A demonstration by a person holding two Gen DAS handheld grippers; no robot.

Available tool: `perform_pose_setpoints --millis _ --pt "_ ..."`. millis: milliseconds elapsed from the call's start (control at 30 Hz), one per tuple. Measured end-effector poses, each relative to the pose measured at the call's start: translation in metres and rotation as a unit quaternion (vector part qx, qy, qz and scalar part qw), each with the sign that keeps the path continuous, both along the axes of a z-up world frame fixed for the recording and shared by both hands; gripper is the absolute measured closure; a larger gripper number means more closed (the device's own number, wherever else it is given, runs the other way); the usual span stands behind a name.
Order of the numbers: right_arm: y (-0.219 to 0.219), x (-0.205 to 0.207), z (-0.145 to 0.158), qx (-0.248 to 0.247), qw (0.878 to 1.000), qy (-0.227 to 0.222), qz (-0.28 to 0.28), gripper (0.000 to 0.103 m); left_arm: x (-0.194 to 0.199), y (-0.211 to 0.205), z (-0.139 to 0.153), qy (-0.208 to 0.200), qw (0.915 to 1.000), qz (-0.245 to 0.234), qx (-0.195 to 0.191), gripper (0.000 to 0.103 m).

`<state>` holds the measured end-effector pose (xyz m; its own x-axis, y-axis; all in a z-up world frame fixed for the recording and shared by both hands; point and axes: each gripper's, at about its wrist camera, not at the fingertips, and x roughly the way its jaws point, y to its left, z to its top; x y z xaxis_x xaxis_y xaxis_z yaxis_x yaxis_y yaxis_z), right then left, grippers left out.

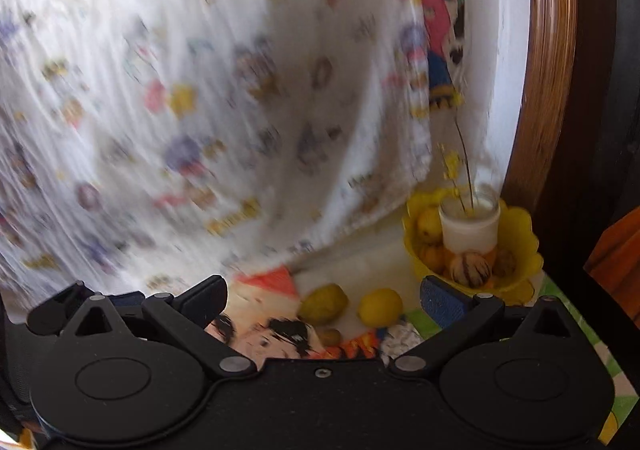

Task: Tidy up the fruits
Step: 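Swing both grippers back toward the remaining loose fruit, then close the right gripper on a small brown fruit while the left grips another small fruit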

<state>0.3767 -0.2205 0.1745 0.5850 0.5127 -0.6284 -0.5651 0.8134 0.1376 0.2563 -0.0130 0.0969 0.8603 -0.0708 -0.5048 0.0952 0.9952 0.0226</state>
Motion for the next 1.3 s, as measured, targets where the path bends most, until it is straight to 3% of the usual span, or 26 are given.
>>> perform_pose_setpoints --millis 300,533,1067,1300 --pt "-0.005 0.043 -0.076 0.020 0.997 0.077 0.010 0.001 0.029 -0.015 -0.049 0.025 0.9980 -0.057 0.014 0.000" --pt "0.013 0.066 -0.122 0.009 0.991 0.126 0.032 0.002 0.047 -0.025 -0.076 0.048 0.9968 -0.064 0.004 0.000" --pt "0.043 0.085 -0.165 -0.016 0.988 0.140 0.069 0.014 0.066 -0.041 -0.106 0.053 0.9949 -0.085 -0.014 0.001" --pt "0.056 0.086 -0.175 -0.042 0.987 0.128 0.085 0.028 0.073 -0.044 -0.111 0.056 0.9941 -0.092 -0.012 0.013"
